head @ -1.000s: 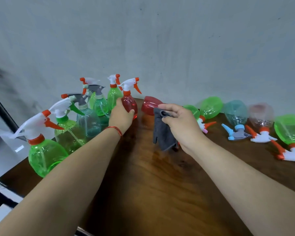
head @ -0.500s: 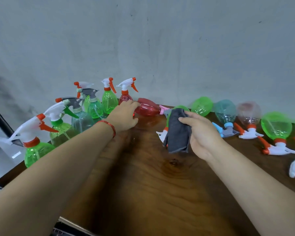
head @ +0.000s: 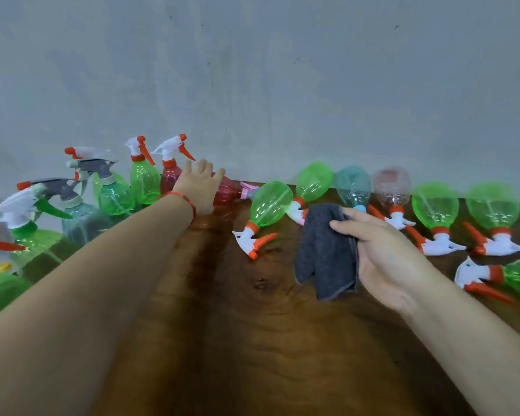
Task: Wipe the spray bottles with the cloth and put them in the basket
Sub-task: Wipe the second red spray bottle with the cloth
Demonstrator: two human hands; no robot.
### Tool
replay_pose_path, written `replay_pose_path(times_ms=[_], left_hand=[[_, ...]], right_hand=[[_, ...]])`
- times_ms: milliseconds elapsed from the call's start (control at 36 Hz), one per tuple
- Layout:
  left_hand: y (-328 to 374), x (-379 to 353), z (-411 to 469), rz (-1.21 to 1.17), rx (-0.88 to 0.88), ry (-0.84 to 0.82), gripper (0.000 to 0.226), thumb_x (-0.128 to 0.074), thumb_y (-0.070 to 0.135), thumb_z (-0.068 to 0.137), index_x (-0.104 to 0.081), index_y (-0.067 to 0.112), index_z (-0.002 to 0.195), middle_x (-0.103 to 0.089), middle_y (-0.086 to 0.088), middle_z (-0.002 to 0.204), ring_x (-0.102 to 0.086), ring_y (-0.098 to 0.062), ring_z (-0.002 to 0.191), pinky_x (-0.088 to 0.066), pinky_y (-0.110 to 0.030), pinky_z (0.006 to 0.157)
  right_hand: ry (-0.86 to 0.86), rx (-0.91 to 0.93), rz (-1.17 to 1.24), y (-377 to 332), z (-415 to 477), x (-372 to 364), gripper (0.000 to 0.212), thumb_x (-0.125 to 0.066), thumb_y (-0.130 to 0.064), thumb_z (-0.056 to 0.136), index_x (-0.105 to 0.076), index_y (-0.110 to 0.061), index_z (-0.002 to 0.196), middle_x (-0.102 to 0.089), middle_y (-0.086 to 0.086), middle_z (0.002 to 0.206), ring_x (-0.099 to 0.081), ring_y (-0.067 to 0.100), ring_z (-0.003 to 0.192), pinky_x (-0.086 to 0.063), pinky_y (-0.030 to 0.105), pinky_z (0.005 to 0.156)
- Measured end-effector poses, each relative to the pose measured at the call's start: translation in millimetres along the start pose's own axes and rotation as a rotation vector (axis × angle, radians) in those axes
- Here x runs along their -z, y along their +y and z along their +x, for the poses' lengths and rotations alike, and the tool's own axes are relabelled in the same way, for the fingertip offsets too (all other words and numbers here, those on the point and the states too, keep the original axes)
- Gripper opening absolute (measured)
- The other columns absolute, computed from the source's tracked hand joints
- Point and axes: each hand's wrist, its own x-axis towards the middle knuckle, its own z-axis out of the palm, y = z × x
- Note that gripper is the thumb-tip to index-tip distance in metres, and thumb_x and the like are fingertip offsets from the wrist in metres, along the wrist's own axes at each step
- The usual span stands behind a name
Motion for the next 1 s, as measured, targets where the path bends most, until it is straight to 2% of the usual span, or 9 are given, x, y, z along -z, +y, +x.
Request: replay_pose_path(times_ms=[111, 222, 333, 444, 528, 639, 722, 833, 1000], left_hand=[[4, 0, 4, -0.004, 0.033, 0.011, 0.086, -0.075, 0.042, 0.084, -0.035, 0.016, 0.155, -0.054, -0.014, 0.147, -0.05, -0.037, 0.139, -0.033, -0.057, 0.121], [1, 7, -4, -0.096, 0.006, 0.01, 0.076, -0.076, 0.048, 0.08, -0.048, 0.015, 0.141, -0.055, -0.014, 0.134, -0.056, -0.038, 0.125, -0.042, -0.052, 0.111], [1, 18, -29, -0.362, 0.067, -0.049, 0.079, -0.081, 0.053, 0.076, -0.052, 0.011, 0.136, -0.054, -0.015, 0.129, -0.059, -0.038, 0.117, -0.053, -0.048, 0.1], [-2, 32, -61, -0.485, 0.104, -0.169, 0.078, -0.081, 0.059, 0.078, -0.054, 0.013, 0.135, -0.055, -0.01, 0.126, -0.063, -0.031, 0.107, -0.056, -0.041, 0.092], [-6, 40, -92, -0.551, 0.143, -0.214, 0.077, -0.082, 0.065, 0.072, -0.06, 0.017, 0.128, -0.057, -0.002, 0.113, -0.062, -0.024, 0.097, -0.057, -0.039, 0.085], [-2, 52, -142, -0.56, 0.195, -0.242, 0.08, -0.087, 0.069, 0.071, -0.058, 0.018, 0.126, -0.059, -0.001, 0.109, -0.063, -0.023, 0.095, -0.056, -0.04, 0.085], [9, 59, -186, -0.524, 0.213, -0.229, 0.085, -0.087, 0.073, 0.068, -0.052, 0.02, 0.125, -0.053, -0.003, 0.112, -0.063, -0.029, 0.103, -0.056, -0.045, 0.092], [34, 68, -235, -0.464, 0.205, -0.144, 0.08, -0.08, 0.073, 0.075, -0.046, 0.018, 0.121, -0.038, -0.001, 0.109, -0.056, -0.034, 0.115, -0.049, -0.043, 0.097], [72, 89, -264, -0.596, 0.137, -0.098, 0.078, -0.077, 0.076, 0.075, -0.047, 0.02, 0.12, -0.042, 0.0, 0.113, -0.054, -0.032, 0.115, -0.047, -0.042, 0.1]], right_hand=[[-0.01, 0.002, -0.017, -2, -7, 17, 0.03, -0.059, -0.006, 0.102, -0.07, -0.009, 0.129, -0.076, 0.016, 0.119, -0.075, 0.03, 0.107, -0.061, 0.041, 0.082], [0.013, 0.001, 0.006, -2, -14, 31, 0.03, -0.058, -0.004, 0.101, -0.071, -0.008, 0.128, -0.077, 0.013, 0.119, -0.076, 0.025, 0.104, -0.06, 0.036, 0.079], [0.032, -0.017, 0.023, 0, -23, 40, 0.032, -0.059, -0.006, 0.101, -0.069, -0.01, 0.132, -0.076, 0.013, 0.123, -0.075, 0.026, 0.107, -0.06, 0.041, 0.086], [0.046, -0.031, 0.021, 6, -37, 46, 0.03, -0.06, -0.006, 0.101, -0.071, -0.011, 0.129, -0.076, 0.016, 0.121, -0.073, 0.032, 0.109, -0.054, 0.052, 0.099], [0.049, -0.041, 0.009, 12, -48, 50, 0.03, -0.06, -0.006, 0.1, -0.071, -0.011, 0.128, -0.075, 0.019, 0.121, -0.074, 0.031, 0.105, -0.055, 0.05, 0.094], [0.039, -0.05, -0.019, 19, -65, 54, 0.027, -0.061, -0.008, 0.101, -0.074, -0.014, 0.124, -0.074, 0.02, 0.122, -0.074, 0.033, 0.103, -0.049, 0.058, 0.098], [0.048, -0.038, -0.028, 18, -78, 53, 0.027, -0.06, -0.007, 0.101, -0.073, -0.013, 0.124, -0.075, 0.019, 0.12, -0.074, 0.033, 0.102, -0.051, 0.055, 0.094], [0.062, -0.027, -0.039, 17, -95, 50, 0.027, -0.06, -0.008, 0.102, -0.072, -0.014, 0.125, -0.077, 0.016, 0.118, -0.076, 0.031, 0.103, -0.057, 0.051, 0.09], [0.107, -0.015, -0.062, 14, -113, 45, 0.028, -0.06, -0.009, 0.103, -0.07, -0.017, 0.128, -0.078, 0.013, 0.117, -0.074, 0.036, 0.112, -0.057, 0.054, 0.093]])
